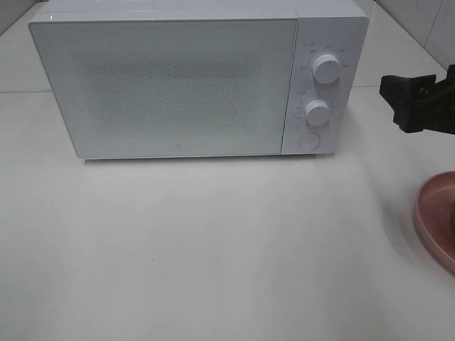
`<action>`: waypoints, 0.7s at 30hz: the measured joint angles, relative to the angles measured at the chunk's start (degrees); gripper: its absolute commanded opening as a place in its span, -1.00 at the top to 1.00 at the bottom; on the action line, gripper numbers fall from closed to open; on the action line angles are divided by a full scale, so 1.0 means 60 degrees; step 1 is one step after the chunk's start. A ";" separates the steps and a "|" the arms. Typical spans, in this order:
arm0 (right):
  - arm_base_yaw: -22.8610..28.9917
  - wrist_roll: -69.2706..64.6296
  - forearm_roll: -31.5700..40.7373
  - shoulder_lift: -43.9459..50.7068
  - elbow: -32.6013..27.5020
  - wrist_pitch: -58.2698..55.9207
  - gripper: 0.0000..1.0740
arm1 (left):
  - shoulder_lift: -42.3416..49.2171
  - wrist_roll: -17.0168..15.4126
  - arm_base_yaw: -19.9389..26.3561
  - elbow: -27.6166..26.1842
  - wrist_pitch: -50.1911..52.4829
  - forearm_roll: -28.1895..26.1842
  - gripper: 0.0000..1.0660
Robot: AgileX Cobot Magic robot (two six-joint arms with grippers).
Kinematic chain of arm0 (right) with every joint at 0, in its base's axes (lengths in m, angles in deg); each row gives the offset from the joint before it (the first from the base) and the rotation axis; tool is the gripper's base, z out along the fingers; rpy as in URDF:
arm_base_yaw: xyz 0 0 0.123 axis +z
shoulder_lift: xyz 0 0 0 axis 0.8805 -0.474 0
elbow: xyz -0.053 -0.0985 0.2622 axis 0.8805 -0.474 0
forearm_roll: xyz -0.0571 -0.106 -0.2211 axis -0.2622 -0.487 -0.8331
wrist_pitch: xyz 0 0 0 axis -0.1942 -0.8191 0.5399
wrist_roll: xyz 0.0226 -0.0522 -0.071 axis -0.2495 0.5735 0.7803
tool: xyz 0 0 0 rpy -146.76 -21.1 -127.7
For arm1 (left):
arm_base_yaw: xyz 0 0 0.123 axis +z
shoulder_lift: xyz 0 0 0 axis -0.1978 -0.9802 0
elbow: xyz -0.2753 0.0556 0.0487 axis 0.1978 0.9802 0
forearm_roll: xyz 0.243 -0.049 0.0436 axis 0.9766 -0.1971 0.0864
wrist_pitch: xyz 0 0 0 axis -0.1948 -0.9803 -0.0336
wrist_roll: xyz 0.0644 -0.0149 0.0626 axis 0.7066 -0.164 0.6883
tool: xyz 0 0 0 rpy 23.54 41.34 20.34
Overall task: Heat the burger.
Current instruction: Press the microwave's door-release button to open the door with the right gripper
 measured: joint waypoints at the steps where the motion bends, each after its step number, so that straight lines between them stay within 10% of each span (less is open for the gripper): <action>1: 0.0000 0.0430 0.0401 -0.0477 -0.0076 0.0592 -0.44 | 0.0000 0.0000 0.0000 0.0000 0.0000 0.0000 -0.87; 21: 0.2569 0.2998 0.4994 -0.2664 -0.0640 0.4307 -0.43 | 0.0000 0.0000 0.0000 0.0000 0.0000 0.0000 -0.87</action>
